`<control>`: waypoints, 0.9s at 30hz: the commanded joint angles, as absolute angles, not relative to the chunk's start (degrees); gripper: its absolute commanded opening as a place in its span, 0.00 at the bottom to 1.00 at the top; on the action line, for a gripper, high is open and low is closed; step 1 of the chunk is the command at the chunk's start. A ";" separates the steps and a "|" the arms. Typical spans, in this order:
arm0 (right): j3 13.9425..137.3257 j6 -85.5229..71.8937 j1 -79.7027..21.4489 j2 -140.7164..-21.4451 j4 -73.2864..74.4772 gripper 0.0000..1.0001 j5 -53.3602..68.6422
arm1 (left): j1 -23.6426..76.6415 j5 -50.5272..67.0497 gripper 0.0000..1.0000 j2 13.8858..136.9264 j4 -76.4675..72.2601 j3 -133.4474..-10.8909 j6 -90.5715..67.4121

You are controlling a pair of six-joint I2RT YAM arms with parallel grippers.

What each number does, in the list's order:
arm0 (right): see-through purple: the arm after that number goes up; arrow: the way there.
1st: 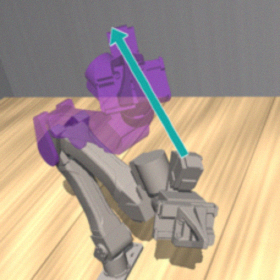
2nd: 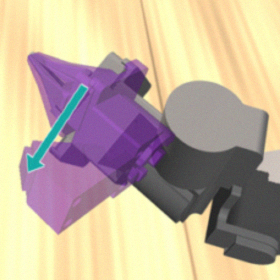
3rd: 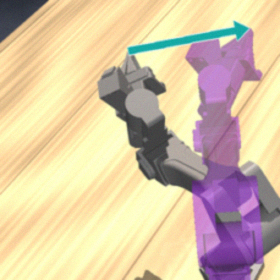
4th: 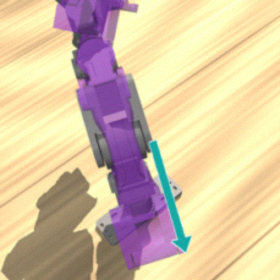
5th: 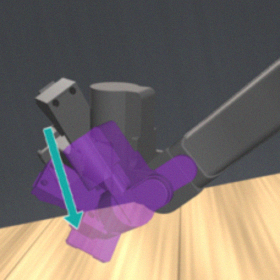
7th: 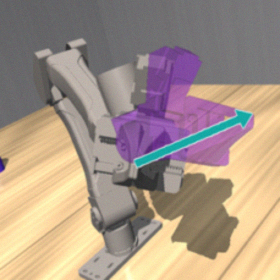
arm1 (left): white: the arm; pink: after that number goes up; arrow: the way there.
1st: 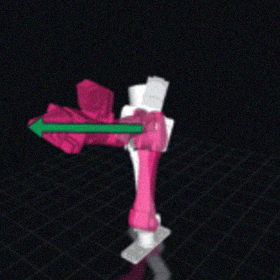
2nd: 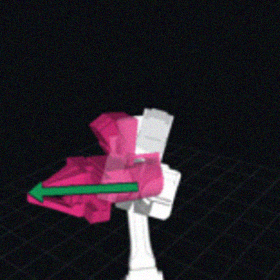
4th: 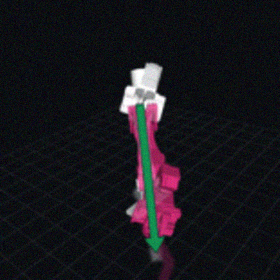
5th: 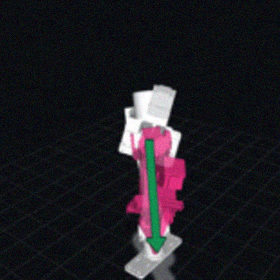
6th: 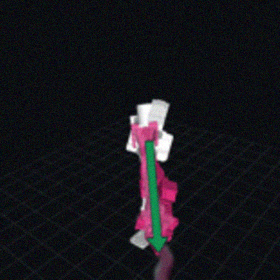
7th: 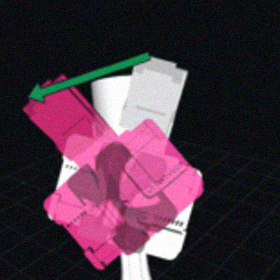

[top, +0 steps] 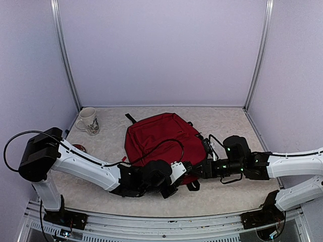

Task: Pack the student bag
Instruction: Hold the largest pocket of the student bag.

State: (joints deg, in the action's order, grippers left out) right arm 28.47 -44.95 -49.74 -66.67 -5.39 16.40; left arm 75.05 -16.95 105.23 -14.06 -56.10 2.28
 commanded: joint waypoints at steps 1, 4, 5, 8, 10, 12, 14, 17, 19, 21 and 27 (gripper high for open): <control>30.12 -44.13 -49.91 -66.72 -4.42 0.40 16.09 | 74.43 -15.30 0.19 106.57 -12.82 -57.52 1.45; 30.15 -44.03 -49.89 -66.82 -4.45 0.40 16.12 | 74.44 -16.43 0.12 106.74 -13.11 -57.36 1.33; 30.16 -44.03 -49.92 -66.84 -4.50 0.40 16.12 | 74.43 -16.58 0.10 106.64 -13.30 -57.31 1.34; 30.25 -43.90 -49.83 -66.88 -4.42 0.40 16.23 | 74.31 -17.29 0.00 106.53 -13.53 -57.44 1.36; 30.32 -43.82 -49.78 -66.89 -4.26 0.40 16.29 | 74.35 -17.76 0.00 105.80 -13.64 -57.34 1.25; 30.40 -43.72 -49.75 -66.90 -4.09 0.40 16.26 | 74.31 -17.37 0.00 104.92 -13.83 -56.99 1.34; 30.37 -43.61 -49.77 -66.82 -4.04 0.40 16.26 | 74.40 -16.75 0.00 103.96 -13.66 -56.59 1.43; 30.98 -42.87 -49.73 -66.81 -3.02 0.40 16.05 | 74.40 -17.72 0.00 102.15 -13.35 -55.32 1.30; 31.80 -42.07 -49.52 -66.71 -1.30 0.41 15.25 | 74.17 -20.26 0.00 101.19 -12.91 -54.20 0.98; 32.36 -41.36 -48.74 -66.71 0.67 0.41 14.16 | 74.08 -21.91 0.00 100.64 -11.54 -53.59 0.75; 32.63 -42.22 -46.77 -67.65 -2.79 0.59 14.60 | 74.84 -22.10 0.00 98.69 -11.50 -51.48 0.75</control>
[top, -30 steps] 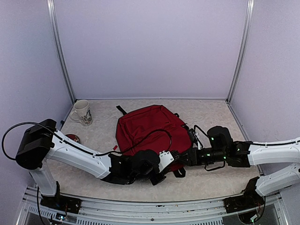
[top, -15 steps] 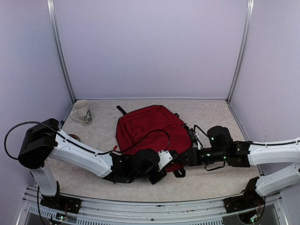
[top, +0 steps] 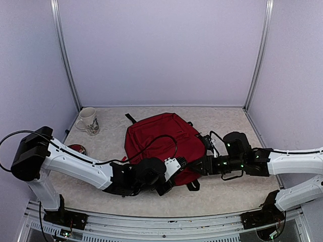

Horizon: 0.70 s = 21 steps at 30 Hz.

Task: Pack the student bag
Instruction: Hold the largest pocket of the student bag.

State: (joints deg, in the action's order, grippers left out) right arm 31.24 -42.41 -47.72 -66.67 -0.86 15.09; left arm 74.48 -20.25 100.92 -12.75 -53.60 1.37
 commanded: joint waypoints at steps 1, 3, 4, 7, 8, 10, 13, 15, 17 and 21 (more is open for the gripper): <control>33.11 -42.16 -46.72 -68.56 -3.88 0.61 14.93 | 74.88 -21.97 0.00 98.70 -11.78 -51.40 0.75; 34.77 -41.48 -46.76 -70.67 -5.03 0.63 15.28 | 74.93 -21.89 0.00 98.86 -11.80 -51.69 0.95; 35.73 -41.24 -46.72 -71.53 -5.27 0.64 15.43 | 74.92 -21.98 0.00 98.93 -11.64 -51.83 1.09; 37.10 -41.94 -46.40 -73.58 -6.13 0.65 14.01 | 75.12 -21.71 0.00 98.68 -11.76 -51.86 1.53; 37.16 -42.68 -46.05 -74.29 -6.45 0.65 13.47 | 75.21 -21.63 0.00 98.62 -11.90 -51.78 1.72; 37.18 -44.08 -45.13 -76.00 -7.41 0.65 13.87 | 75.19 -21.51 0.00 98.46 -12.06 -51.84 2.01; 37.59 -46.15 -44.28 -78.98 -8.73 0.64 15.32 | 75.28 -21.44 0.00 98.35 -12.41 -51.77 2.33; 37.62 -47.43 -44.10 -80.75 -10.90 0.63 16.45 | 75.36 -20.84 0.00 98.35 -12.55 -51.85 2.60; 38.03 -47.95 -44.03 -82.39 -13.15 0.55 17.21 | 75.47 -20.54 0.00 98.56 -12.48 -52.09 2.84; 38.27 -47.72 -42.96 -83.00 -14.29 0.00 14.73 | 75.69 -20.32 0.00 98.02 -10.78 -52.45 2.73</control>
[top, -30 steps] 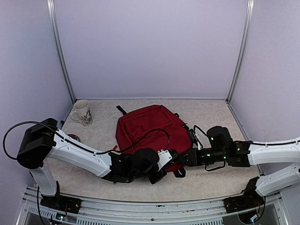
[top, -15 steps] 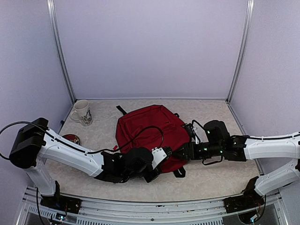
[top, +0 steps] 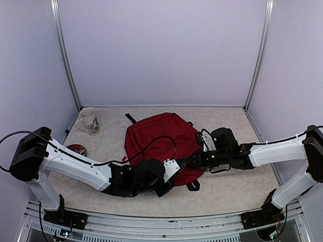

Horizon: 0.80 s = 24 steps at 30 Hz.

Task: Pack the student bag
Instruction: Hold the largest pocket of the student bag, then unzip the largest pocket of the student bag.

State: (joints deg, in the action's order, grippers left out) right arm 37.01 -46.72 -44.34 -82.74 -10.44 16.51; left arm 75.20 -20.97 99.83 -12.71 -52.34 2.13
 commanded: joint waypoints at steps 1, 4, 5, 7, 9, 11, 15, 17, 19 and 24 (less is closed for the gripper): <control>37.39 -47.60 -42.41 -82.02 -14.65 0.00 14.00 | 75.69 -20.16 0.00 97.43 -10.25 -52.16 2.40; 33.66 -46.81 -39.30 -77.59 -14.72 0.00 12.66 | 75.55 -19.47 0.00 95.16 -8.75 -50.37 1.19; 32.88 -46.23 -38.03 -76.34 -14.21 0.00 12.65 | 75.43 -18.98 0.00 94.50 -8.23 -49.86 0.74; 31.84 -44.58 -35.97 -74.07 -13.30 0.00 12.85 | 75.05 -17.95 0.00 93.54 -7.86 -48.71 -0.14; 31.71 -42.87 -34.51 -72.00 -11.61 0.00 13.00 | 74.62 -17.54 0.00 92.84 -7.47 -47.55 -1.28; 31.94 -41.26 -33.23 -70.23 -9.71 0.00 13.36 | 74.13 -17.60 0.00 92.25 -6.74 -46.41 -2.62; 32.42 -38.71 -31.79 -68.22 -6.93 0.00 14.50 | 73.03 -20.25 0.00 90.09 -4.93 -44.36 -3.82; 32.36 -38.26 -31.73 -67.87 -6.27 0.00 14.92 | 72.53 -20.52 0.00 88.42 -4.58 -43.72 -3.82; 32.50 -37.89 -31.73 -68.27 -6.85 0.00 17.06 | 72.54 -19.42 0.00 87.17 -5.21 -43.70 -2.93; 36.73 -34.02 -32.93 -68.39 2.05 0.26 18.43 | 72.58 -15.51 0.00 87.43 -5.57 -46.24 -2.20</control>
